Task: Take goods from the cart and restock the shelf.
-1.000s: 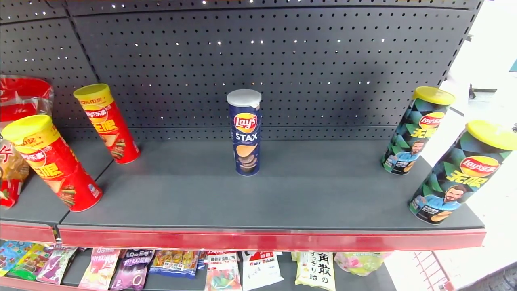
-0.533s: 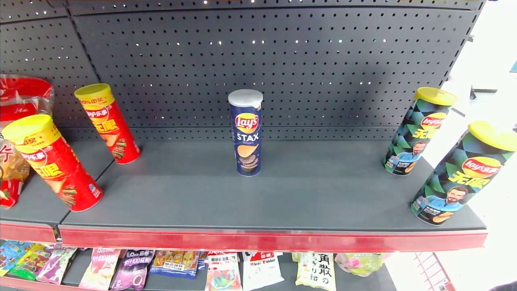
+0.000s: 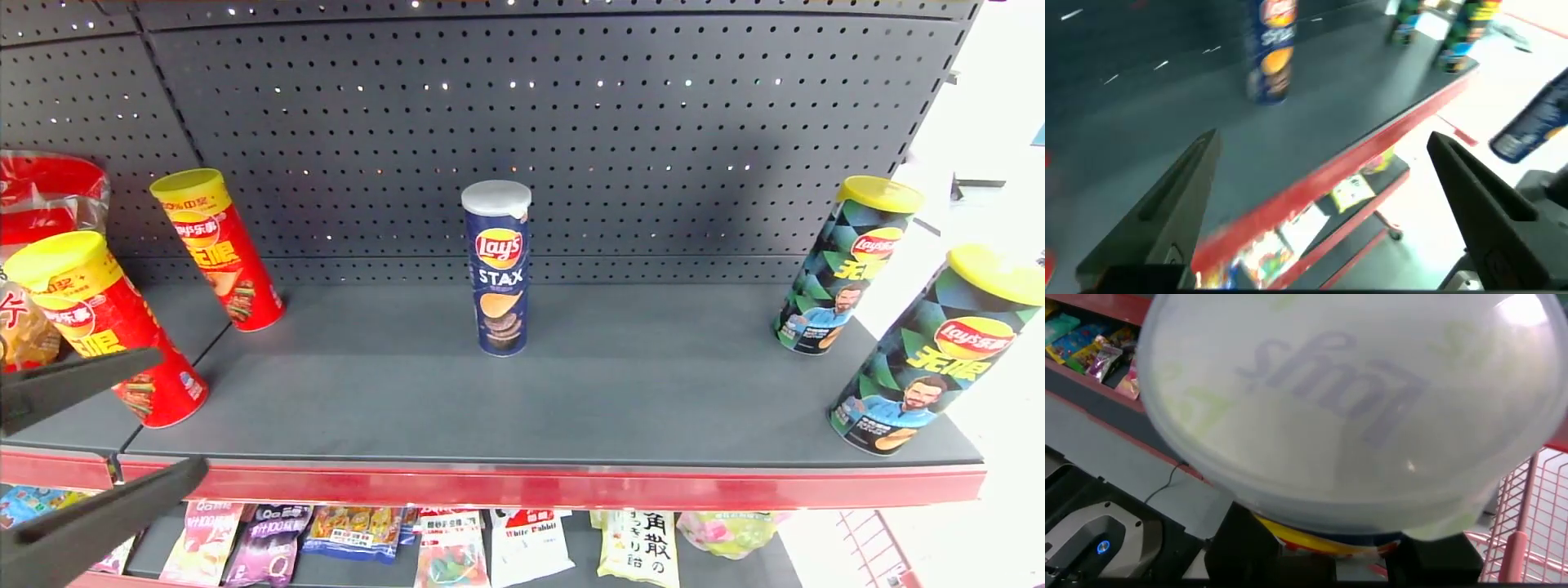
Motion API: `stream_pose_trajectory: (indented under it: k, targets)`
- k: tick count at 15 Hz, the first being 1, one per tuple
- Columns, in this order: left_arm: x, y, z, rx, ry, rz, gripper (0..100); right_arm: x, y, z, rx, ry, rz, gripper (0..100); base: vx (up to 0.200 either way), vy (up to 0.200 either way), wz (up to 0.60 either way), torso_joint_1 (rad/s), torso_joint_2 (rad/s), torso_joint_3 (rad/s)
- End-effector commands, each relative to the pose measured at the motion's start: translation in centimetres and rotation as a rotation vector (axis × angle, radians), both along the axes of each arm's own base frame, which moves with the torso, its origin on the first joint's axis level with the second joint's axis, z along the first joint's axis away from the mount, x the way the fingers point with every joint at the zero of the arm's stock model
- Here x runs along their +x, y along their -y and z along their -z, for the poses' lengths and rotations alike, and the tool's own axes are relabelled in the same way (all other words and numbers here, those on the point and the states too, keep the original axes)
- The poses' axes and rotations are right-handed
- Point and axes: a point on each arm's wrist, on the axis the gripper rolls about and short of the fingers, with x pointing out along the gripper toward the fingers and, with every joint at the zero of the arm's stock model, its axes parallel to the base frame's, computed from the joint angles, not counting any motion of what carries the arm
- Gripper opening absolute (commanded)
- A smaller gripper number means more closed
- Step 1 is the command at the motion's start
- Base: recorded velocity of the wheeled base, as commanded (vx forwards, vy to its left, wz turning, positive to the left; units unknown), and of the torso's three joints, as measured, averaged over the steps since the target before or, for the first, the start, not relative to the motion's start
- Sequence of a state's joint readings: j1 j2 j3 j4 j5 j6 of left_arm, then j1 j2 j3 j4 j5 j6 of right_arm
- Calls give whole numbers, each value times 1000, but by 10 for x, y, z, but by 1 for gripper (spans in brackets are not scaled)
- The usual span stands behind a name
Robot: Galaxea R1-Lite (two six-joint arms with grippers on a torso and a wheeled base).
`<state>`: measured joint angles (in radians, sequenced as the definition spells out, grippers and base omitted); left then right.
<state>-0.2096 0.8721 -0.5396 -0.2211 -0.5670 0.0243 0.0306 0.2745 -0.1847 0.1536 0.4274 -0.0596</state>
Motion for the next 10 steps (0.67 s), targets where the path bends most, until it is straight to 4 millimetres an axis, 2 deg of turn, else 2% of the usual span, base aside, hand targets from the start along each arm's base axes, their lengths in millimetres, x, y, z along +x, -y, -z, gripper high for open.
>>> stream_pose_trajectory:
  k: [1,4,10]
  targets:
    - [99,31,26,37,-93,181,100,-1,0,-1,0,7,1,0,0,0,0,0,0,0]
    - [149,43,34,77,-57,199,100,-1,0,-1,-1,10,4,0,0,0,0,0,0,0]
    - [224,74,33,84,1,262,100,-1,0,-1,-1,10,12,0,0,0,0,0,0,0]
